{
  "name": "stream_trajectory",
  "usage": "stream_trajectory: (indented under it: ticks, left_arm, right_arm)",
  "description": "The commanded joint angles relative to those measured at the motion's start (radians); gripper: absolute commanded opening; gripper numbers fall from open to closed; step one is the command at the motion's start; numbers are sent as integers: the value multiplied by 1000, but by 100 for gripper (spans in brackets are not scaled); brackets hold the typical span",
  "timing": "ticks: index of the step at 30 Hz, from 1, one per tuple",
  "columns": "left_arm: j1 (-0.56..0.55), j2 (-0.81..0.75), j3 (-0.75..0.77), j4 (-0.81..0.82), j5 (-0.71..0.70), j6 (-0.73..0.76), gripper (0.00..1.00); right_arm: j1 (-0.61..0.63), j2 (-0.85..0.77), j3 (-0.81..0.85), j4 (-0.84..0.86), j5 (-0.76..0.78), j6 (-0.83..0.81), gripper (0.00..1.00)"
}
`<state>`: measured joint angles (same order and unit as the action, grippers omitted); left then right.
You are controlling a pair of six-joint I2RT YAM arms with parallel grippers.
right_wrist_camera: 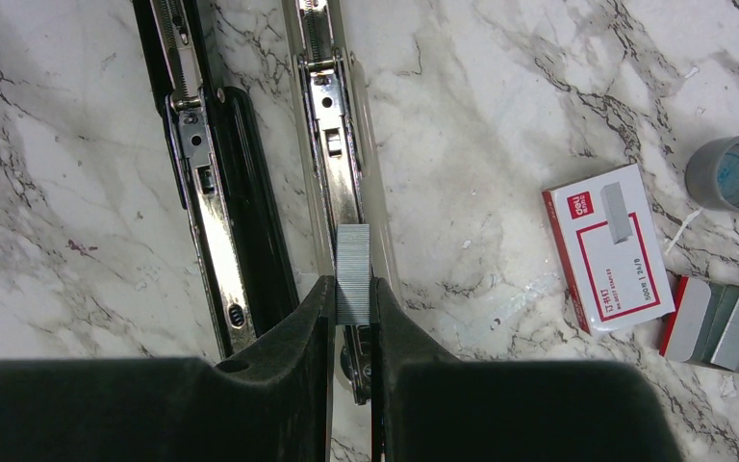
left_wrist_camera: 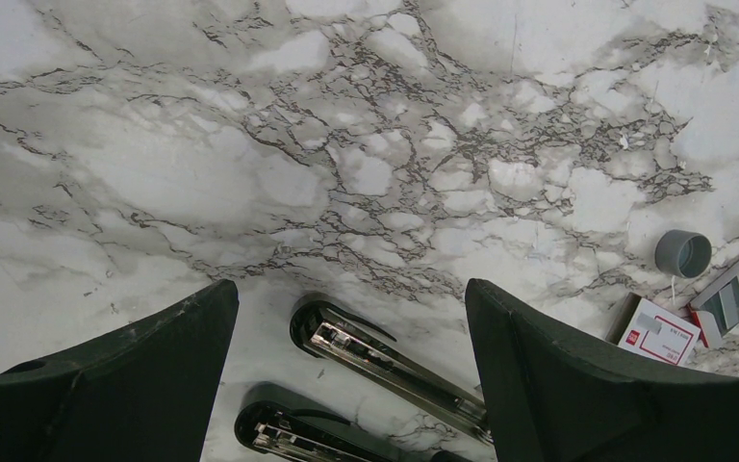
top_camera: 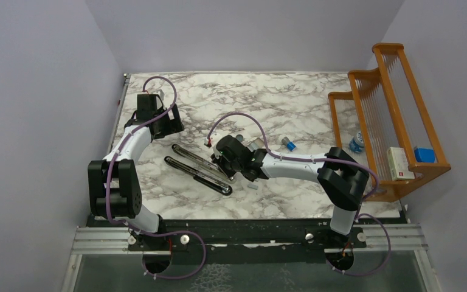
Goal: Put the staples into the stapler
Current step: Install the staple into the stapler.
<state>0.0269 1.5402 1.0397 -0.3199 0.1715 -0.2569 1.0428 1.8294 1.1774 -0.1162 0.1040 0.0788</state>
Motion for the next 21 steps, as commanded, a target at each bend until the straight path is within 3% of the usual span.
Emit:
stream_trajectory:
  ticks: [1, 21]
  left_arm:
    - [7, 2, 19, 12, 28, 8, 91]
    - [7, 2, 20, 11, 25, 7, 90]
  right_arm:
    - [8, 14, 23, -23, 26, 10, 1]
    - [8, 25, 32, -40, 32, 10, 1]
